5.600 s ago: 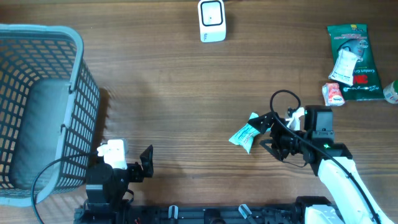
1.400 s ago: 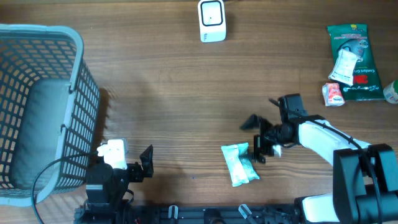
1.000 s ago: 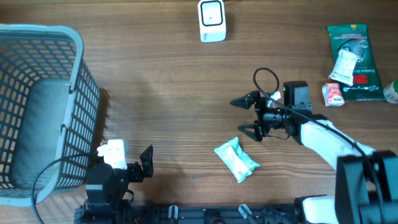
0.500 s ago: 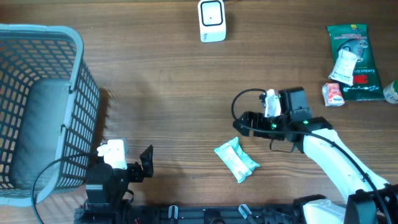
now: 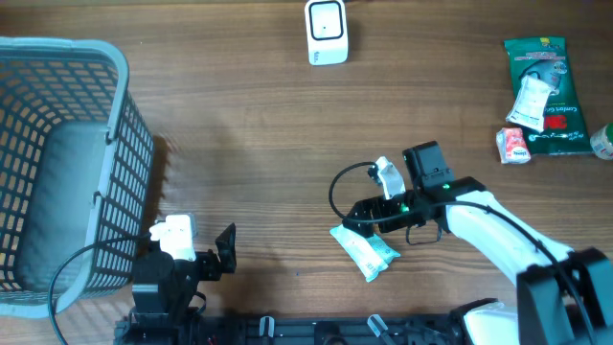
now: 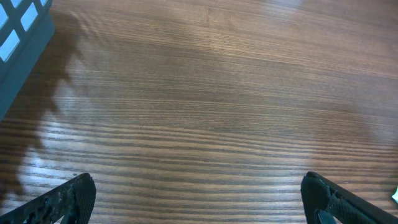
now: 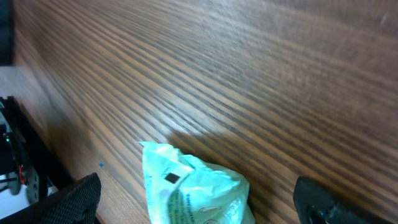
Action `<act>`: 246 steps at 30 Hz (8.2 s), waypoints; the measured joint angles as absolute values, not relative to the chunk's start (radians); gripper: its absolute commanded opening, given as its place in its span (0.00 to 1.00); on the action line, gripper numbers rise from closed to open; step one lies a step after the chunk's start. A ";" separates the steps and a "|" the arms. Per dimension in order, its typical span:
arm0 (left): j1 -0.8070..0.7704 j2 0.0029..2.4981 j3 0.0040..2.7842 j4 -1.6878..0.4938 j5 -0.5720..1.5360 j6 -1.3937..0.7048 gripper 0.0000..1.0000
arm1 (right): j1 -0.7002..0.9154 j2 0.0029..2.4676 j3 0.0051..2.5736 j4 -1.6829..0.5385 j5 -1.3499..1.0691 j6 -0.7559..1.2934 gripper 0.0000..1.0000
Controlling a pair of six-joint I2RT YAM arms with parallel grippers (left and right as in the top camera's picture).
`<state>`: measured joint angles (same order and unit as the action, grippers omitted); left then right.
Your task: Scan the item barcode
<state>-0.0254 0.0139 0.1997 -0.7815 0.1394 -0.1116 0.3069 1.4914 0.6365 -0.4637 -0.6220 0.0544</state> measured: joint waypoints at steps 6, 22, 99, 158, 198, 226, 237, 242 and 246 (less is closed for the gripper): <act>-0.025 0.014 0.200 -0.781 0.139 -0.112 1.00 | 0.306 1.573 0.666 -0.447 -0.706 0.110 0.93; -0.025 0.014 0.200 -0.781 0.139 -0.112 1.00 | 0.307 1.679 0.647 -0.379 -0.765 0.276 0.04; -0.025 0.014 0.200 -0.781 0.139 -0.112 1.00 | 0.280 1.758 0.634 0.504 -0.615 1.533 0.04; -0.025 0.014 0.200 -0.781 0.139 -0.112 1.00 | 0.554 2.286 1.616 0.642 0.645 -0.200 0.04; -0.025 0.013 0.200 -0.781 0.139 -0.112 1.00 | -0.040 1.046 1.652 -0.846 -0.281 0.362 1.00; -0.025 0.014 0.200 -0.782 0.139 -0.112 1.00 | -0.040 0.305 1.632 -1.556 -0.163 0.366 1.00; -0.025 0.014 0.200 -0.781 0.139 -0.112 1.00 | -0.040 0.184 1.390 -1.008 -0.067 0.114 1.00; -0.025 0.014 0.200 -0.782 0.139 -0.112 1.00 | -0.040 0.046 1.033 -0.653 -0.185 0.072 1.00; -0.025 0.014 0.200 -0.781 0.139 -0.112 1.00 | -0.040 0.027 0.775 -0.481 -0.250 0.066 1.00</act>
<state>-0.0254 0.0135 0.1997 -0.7815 0.1390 -0.1116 -0.0402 0.0265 0.7746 -0.4812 -0.2504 0.0658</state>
